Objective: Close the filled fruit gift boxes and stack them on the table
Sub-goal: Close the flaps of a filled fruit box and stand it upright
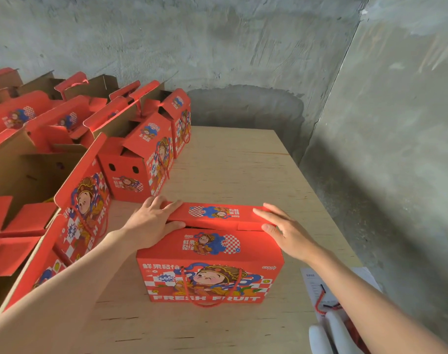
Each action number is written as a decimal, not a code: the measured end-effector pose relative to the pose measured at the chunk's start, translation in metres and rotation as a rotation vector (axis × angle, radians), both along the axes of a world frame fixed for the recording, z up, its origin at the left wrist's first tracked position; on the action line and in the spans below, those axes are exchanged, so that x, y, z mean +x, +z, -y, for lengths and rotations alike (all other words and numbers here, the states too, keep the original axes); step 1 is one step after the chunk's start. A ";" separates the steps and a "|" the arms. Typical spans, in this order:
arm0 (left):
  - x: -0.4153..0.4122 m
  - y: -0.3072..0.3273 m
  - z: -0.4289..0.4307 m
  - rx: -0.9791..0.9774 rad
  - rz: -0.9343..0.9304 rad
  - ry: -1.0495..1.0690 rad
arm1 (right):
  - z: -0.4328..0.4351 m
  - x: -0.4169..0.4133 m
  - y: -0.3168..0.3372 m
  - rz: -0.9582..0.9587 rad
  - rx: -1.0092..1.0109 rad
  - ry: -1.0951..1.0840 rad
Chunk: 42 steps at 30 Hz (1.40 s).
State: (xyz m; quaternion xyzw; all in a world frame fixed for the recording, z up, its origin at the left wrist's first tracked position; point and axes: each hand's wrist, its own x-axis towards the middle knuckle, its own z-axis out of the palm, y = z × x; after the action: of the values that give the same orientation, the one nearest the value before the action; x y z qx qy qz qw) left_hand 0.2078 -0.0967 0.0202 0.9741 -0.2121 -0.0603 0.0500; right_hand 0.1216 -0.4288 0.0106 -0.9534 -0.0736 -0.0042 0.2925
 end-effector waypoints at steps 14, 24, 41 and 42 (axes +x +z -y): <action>-0.006 -0.008 0.038 0.017 0.046 -0.005 | -0.010 -0.001 0.013 0.004 -0.307 0.053; -0.033 0.000 0.050 -0.026 0.182 0.015 | -0.020 0.014 0.005 -0.127 -0.200 0.087; -0.047 -0.039 0.071 -0.447 0.039 0.367 | -0.075 -0.047 0.009 -0.090 -0.333 -0.484; -0.039 -0.038 0.070 -0.540 -0.053 0.456 | -0.081 -0.051 0.010 -0.116 -0.357 -0.476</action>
State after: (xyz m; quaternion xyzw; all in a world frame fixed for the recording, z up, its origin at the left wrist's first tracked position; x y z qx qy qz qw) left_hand 0.1692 -0.1670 -0.0183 0.9461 0.0037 -0.0144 0.3235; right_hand 0.0705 -0.3483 0.0210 -0.9788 0.1692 -0.0054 0.1150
